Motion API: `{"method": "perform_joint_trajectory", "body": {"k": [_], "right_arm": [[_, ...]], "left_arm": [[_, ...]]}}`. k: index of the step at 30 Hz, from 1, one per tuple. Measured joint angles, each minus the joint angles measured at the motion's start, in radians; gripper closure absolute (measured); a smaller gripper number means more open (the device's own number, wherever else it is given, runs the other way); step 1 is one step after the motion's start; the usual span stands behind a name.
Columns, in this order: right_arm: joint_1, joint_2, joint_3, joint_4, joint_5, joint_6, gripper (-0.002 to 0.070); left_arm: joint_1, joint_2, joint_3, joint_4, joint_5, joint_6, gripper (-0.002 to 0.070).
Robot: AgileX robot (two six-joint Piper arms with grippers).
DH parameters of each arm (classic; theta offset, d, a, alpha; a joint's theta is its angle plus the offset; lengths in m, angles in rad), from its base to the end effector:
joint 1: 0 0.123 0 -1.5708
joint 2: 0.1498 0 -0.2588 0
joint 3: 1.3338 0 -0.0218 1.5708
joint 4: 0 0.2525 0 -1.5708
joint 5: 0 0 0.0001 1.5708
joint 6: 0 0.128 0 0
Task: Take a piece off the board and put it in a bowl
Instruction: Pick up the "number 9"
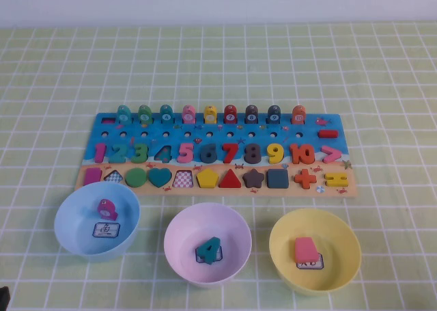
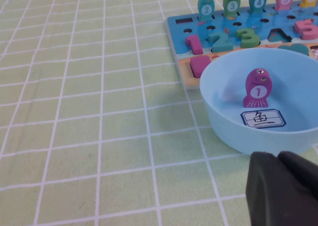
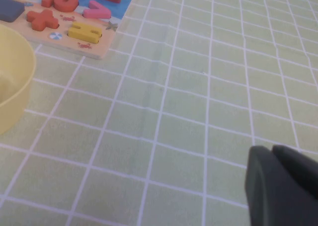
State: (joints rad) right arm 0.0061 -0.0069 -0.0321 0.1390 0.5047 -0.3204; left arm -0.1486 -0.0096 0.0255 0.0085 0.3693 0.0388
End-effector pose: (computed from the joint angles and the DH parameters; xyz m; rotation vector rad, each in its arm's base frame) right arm 0.1104 0.0093 0.1665 -0.2428 1.9296 -0.0624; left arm 0.1151 -0.0168 0.1612 0.1802 1.8606 -0.0675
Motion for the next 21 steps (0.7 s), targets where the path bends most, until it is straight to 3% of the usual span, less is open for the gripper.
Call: {"method": "perform_joint_trajectory", "body": {"k": [14,17,21], "right_arm": [[0.0,0.0,0.0,0.043,-0.011,0.0,0.0694],[0.0,0.0,0.0,0.199,-0.058,0.0,0.0694],[0.0,0.0,0.0,0.641,-0.131,0.0,0.0694]], "left_arm": [[0.0,0.0,0.0,-0.002,0.0,0.0,0.0679],[0.0,0.0,0.0,-0.002,0.0,0.0,0.0679],[0.0,0.0,0.0,-0.002,0.0,0.0,0.068]]}}
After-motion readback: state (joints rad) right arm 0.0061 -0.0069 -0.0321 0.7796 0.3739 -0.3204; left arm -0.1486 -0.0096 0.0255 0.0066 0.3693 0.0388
